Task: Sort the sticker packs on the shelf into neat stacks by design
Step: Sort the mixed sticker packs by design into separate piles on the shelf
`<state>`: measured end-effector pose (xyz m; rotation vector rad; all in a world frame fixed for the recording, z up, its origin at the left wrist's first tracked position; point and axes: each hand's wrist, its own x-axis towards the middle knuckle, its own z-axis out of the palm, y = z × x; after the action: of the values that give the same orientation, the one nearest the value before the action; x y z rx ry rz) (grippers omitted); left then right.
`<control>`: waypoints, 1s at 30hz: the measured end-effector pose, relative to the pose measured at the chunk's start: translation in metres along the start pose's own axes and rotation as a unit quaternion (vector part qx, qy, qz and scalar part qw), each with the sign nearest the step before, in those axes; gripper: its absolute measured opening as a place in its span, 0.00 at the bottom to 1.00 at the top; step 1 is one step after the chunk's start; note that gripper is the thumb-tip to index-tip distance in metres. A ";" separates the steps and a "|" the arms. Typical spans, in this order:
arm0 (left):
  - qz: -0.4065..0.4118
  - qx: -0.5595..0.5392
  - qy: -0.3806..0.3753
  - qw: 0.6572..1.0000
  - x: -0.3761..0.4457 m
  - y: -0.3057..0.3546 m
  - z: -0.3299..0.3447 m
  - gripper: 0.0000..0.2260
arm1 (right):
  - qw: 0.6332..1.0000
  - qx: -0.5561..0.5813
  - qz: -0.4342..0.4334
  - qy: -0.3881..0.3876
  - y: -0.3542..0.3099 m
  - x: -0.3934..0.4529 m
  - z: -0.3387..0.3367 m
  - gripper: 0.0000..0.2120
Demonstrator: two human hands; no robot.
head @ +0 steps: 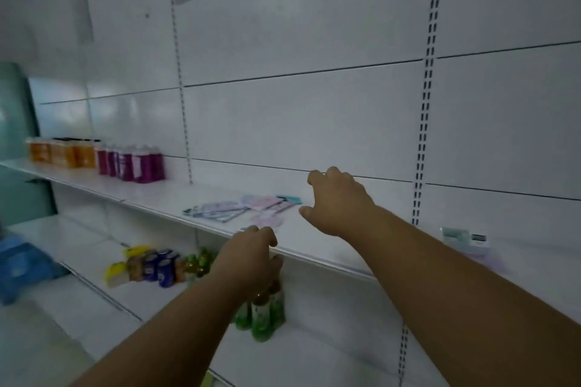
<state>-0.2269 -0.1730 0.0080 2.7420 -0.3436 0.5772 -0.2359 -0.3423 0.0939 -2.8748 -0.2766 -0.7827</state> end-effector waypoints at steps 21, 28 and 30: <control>0.069 0.009 -0.186 0.980 0.229 -0.114 0.082 0.25 | 0.998 -0.008 0.066 -0.018 -0.020 0.192 0.136 0.21; 0.163 0.053 -0.209 0.963 0.250 -0.114 0.086 0.23 | 0.991 -0.017 0.130 -0.020 -0.012 0.186 0.156 0.21; 0.158 0.068 -0.234 0.957 0.255 -0.114 0.081 0.22 | 0.988 -0.023 0.148 -0.024 -0.015 0.184 0.157 0.21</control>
<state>0.0613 -0.1389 0.0172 2.9547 -0.8959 0.0068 -0.0069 -0.2723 0.0561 -2.8826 0.1644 -0.6731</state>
